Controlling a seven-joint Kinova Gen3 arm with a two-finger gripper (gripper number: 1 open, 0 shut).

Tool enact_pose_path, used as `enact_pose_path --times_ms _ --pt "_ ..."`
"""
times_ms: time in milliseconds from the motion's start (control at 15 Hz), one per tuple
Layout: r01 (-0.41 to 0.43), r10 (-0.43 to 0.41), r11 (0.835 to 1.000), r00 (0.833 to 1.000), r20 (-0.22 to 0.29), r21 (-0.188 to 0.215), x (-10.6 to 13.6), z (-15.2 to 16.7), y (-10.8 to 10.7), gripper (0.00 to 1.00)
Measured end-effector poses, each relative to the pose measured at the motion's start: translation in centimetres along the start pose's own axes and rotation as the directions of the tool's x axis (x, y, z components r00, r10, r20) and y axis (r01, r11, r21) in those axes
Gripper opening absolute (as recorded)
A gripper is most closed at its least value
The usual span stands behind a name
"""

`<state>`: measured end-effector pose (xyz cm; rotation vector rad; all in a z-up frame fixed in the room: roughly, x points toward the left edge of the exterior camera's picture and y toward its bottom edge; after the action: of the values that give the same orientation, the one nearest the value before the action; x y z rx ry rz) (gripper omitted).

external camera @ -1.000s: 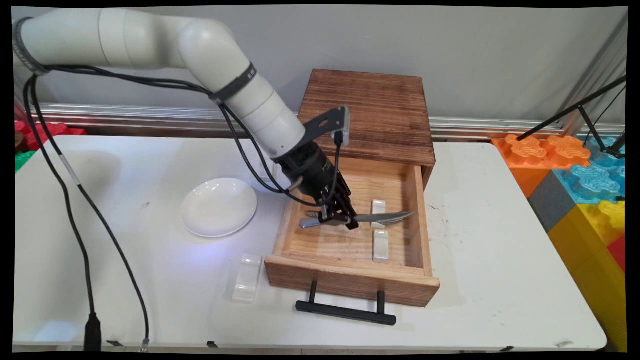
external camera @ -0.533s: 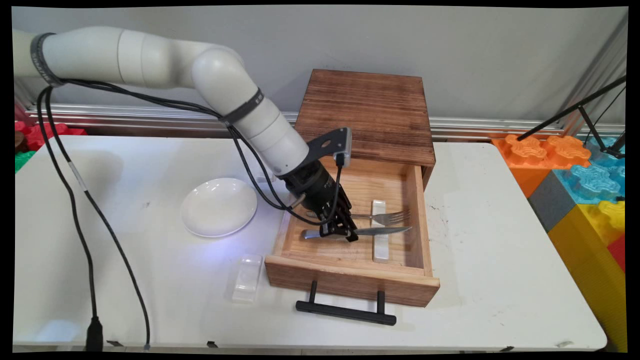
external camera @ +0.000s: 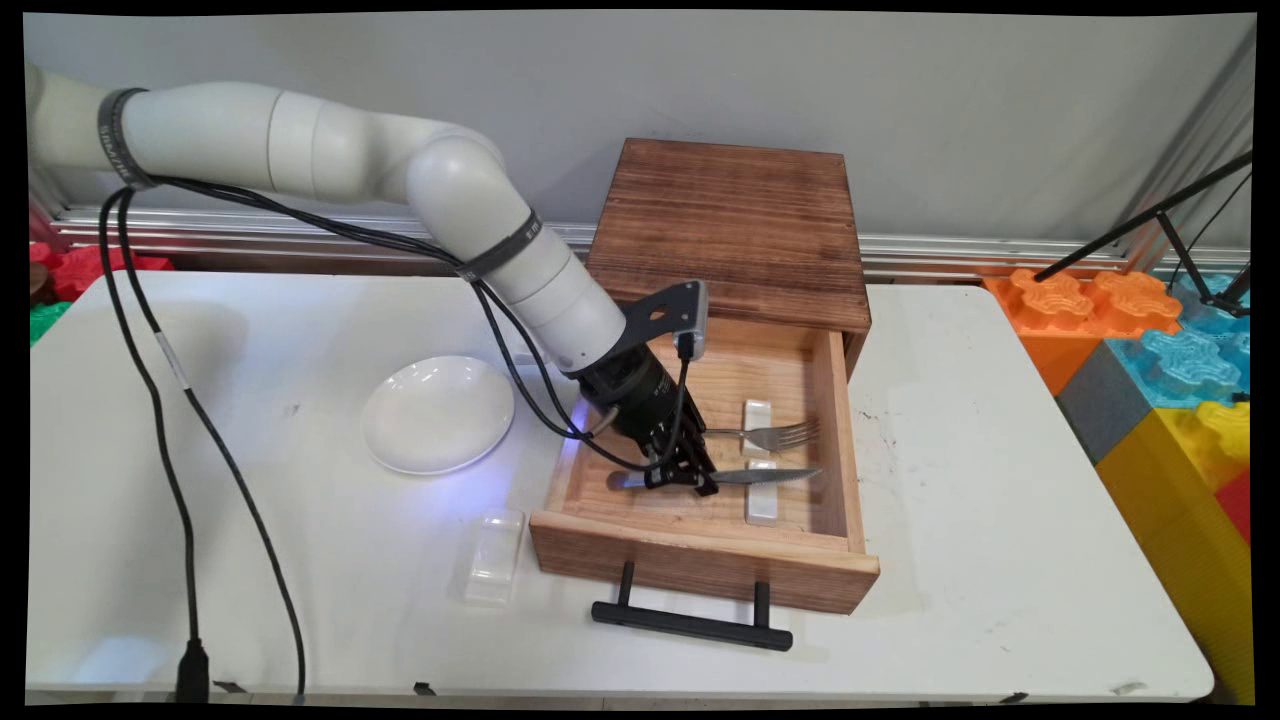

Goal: Place the picked object into the drawer

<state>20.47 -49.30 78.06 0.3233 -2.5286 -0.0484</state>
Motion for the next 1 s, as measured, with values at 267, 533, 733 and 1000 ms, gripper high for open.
enact_pose_path --times_ms 267,533,733,1000 --pt "0.001 -0.001 1.0 1.0 0.008 -0.003 -0.4 0.9 -0.2 0.0" --pt "0.0 0.0 1.0 1.0 0.014 -0.004 -0.6 1.5 -0.5 0.0" --pt "-0.005 0.005 1.0 1.0 0.015 -0.003 -0.6 1.6 -0.7 1.0" --pt "-0.007 0.007 1.0 1.0 0.01 -0.001 -0.2 1.3 -0.9 1.0"
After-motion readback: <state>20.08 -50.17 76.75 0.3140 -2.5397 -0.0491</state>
